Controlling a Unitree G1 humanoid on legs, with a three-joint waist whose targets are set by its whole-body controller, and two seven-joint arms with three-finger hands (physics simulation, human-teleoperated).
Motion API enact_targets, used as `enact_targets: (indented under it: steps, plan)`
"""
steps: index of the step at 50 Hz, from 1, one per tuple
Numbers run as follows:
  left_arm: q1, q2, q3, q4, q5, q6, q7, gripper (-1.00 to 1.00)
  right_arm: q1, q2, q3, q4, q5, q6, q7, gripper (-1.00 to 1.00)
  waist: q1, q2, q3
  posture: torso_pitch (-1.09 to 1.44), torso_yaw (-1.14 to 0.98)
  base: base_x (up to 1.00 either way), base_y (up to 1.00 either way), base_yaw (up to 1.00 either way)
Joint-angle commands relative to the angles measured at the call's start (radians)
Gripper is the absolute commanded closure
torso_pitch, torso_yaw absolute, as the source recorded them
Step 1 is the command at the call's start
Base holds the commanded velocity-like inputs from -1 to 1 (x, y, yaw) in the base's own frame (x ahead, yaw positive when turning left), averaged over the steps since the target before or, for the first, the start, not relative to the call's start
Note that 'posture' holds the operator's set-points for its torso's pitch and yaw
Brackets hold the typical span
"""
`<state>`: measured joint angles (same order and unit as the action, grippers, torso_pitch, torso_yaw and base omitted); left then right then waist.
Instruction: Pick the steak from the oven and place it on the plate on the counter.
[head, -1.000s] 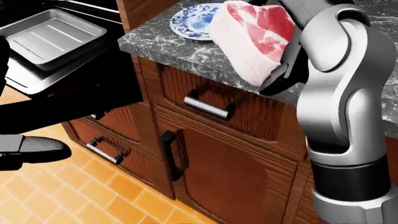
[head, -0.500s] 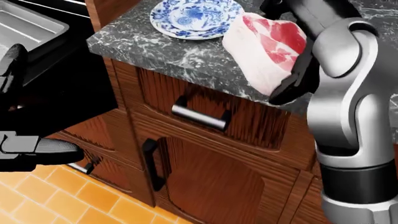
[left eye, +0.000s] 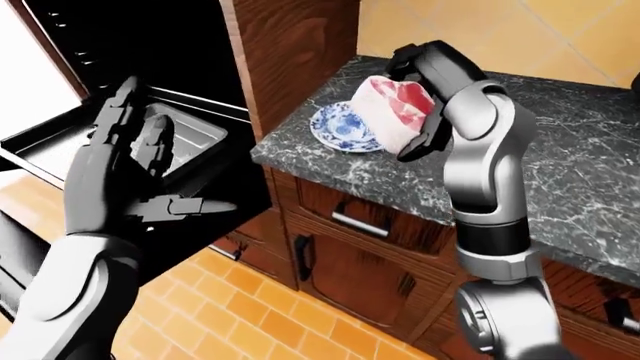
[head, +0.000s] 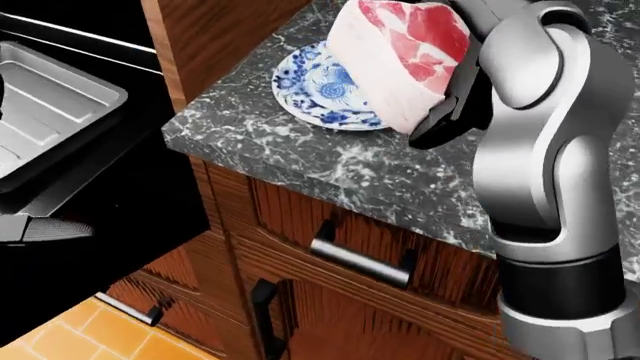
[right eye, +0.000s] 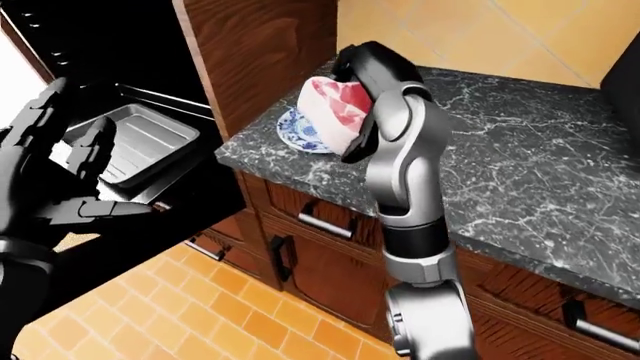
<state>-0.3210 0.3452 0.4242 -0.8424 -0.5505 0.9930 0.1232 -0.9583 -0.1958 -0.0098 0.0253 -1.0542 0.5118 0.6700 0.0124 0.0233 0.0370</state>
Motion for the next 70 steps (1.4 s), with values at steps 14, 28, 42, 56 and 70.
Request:
enact_targets:
  steps: [14,28,42,56,70]
  plan:
    - [-0.017,0.021,0.032,-0.029,-0.037,-0.027,0.005,-1.00,-0.027,0.003,-0.003,-0.042,-0.017,-0.040,-0.011,1.00,-0.020,-0.008,-0.005,0.00,0.00,0.21,0.00,0.00]
    - [-0.022,0.031,0.027,-0.029,-0.058,-0.028,0.027,-1.00,-0.045,-0.001,-0.004,-0.037,-0.044,-0.054,0.009,1.00,0.000,-0.019,0.012,0.00,0.00,0.00,0.00,0.22]
    - [-0.004,0.042,0.061,-0.029,-0.093,-0.038,0.028,-1.00,-0.195,0.102,0.041,0.285,0.029,-0.100,-0.256,1.00,-0.029,0.033,-0.021,0.00,0.00,0.00,0.00,0.00]
    - [0.040,0.047,0.091,-0.030,-0.115,-0.069,0.018,-1.00,-0.134,0.173,0.079,0.396,-0.037,-0.152,-0.336,1.00,-0.031,0.034,-0.015,0.00,0.00,0.00,0.00,0.00]
    - [0.046,0.058,0.105,-0.034,-0.135,-0.070,0.027,-1.00,-0.137,0.145,0.066,0.524,-0.023,-0.182,-0.416,0.40,-0.030,0.035,-0.011,0.00,0.00,0.00,0.00,0.00]
